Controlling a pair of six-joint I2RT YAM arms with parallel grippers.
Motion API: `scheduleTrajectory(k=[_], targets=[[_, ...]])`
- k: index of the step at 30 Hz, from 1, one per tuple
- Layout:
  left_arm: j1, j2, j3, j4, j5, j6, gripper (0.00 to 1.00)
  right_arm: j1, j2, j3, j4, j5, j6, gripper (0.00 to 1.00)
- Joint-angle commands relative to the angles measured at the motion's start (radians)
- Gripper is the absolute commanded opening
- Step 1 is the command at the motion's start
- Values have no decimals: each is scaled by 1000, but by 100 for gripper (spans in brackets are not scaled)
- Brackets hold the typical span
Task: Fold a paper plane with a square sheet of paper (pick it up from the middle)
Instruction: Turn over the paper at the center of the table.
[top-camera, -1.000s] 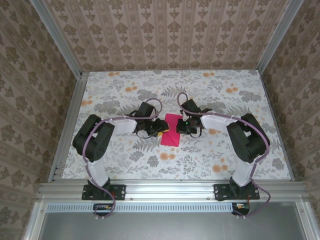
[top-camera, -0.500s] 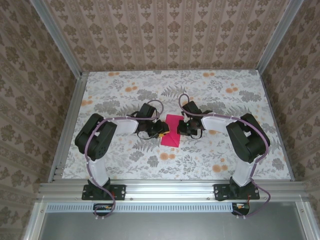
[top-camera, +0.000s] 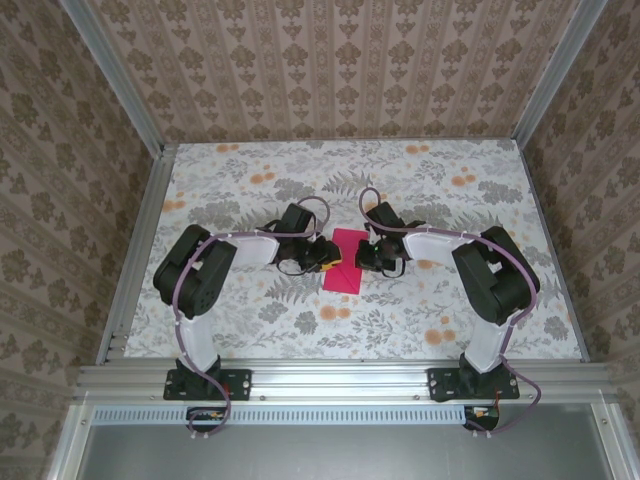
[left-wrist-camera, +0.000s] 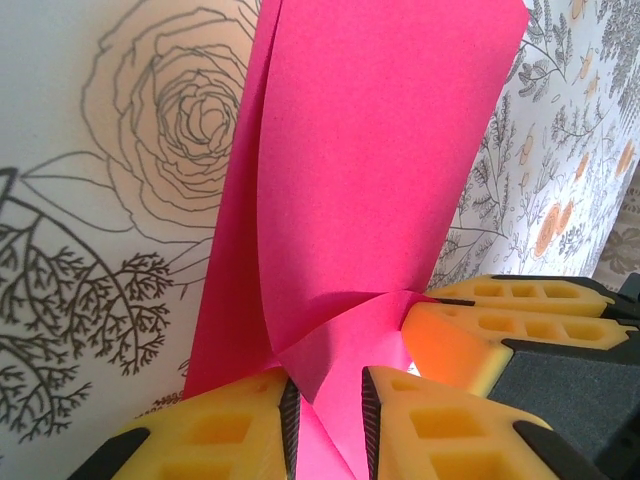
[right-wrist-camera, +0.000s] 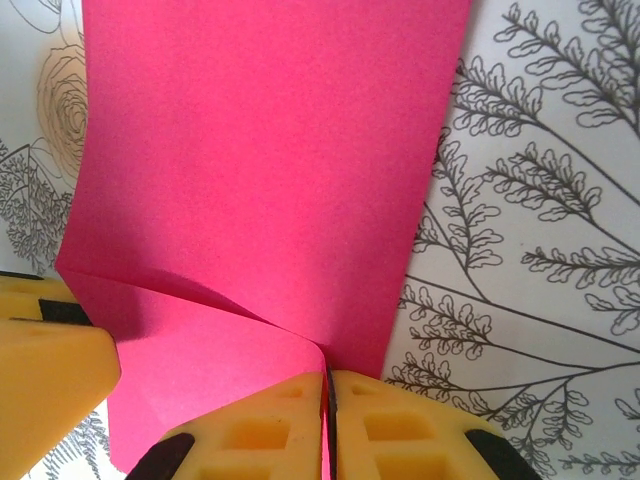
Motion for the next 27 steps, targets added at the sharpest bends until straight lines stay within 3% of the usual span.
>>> scheduleTrajectory(k=[1, 12, 21, 27], targets=[[-3, 25, 24, 12, 17, 16, 26, -7, 26, -14, 1, -11, 10, 12], [-5, 33, 41, -20, -2, 42, 12, -11, -20, -15, -4, -26, 7, 18], [-24, 22, 98, -147, -63, 136, 7, -15, -193, -58, -21, 81, -45, 42], [-45, -48, 184, -386, -220, 279, 5, -52, -316, -132, 31, 137, -48, 63]])
